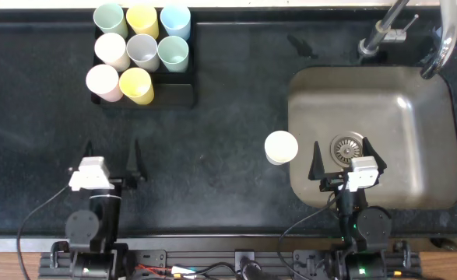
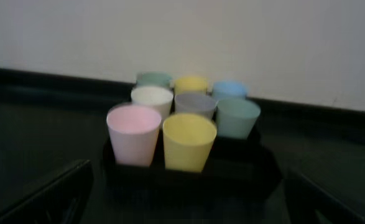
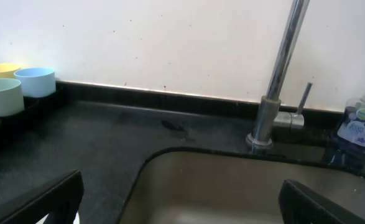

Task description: Store Cups

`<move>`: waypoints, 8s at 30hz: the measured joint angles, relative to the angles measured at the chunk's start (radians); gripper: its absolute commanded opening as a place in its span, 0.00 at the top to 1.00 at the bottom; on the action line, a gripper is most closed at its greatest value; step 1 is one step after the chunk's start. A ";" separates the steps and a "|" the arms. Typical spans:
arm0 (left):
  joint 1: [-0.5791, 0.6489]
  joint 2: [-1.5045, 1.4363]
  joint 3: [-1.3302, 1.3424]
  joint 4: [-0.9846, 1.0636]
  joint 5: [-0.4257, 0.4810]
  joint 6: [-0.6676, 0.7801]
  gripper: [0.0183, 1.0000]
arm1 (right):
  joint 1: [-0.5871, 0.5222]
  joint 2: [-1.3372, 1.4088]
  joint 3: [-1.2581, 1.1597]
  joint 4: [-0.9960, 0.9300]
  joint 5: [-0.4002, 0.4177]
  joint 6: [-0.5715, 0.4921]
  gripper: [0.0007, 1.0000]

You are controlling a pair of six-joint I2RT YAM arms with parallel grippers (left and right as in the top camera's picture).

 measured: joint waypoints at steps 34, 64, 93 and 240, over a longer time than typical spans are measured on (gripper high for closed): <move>0.000 0.000 -0.002 -0.039 0.011 -0.080 0.00 | 0.000 0.000 0.000 0.000 0.000 0.000 0.01; 0.000 0.000 -0.003 -0.039 0.011 -0.013 0.00 | 0.000 0.000 0.000 0.000 0.000 0.000 0.01; 0.000 0.000 -0.003 -0.039 0.011 -0.013 0.00 | 0.000 0.000 0.000 0.000 0.000 0.000 0.00; 0.000 0.000 -0.002 -0.039 0.011 -0.010 0.00 | 0.224 1.863 1.481 -1.381 -0.010 0.149 0.49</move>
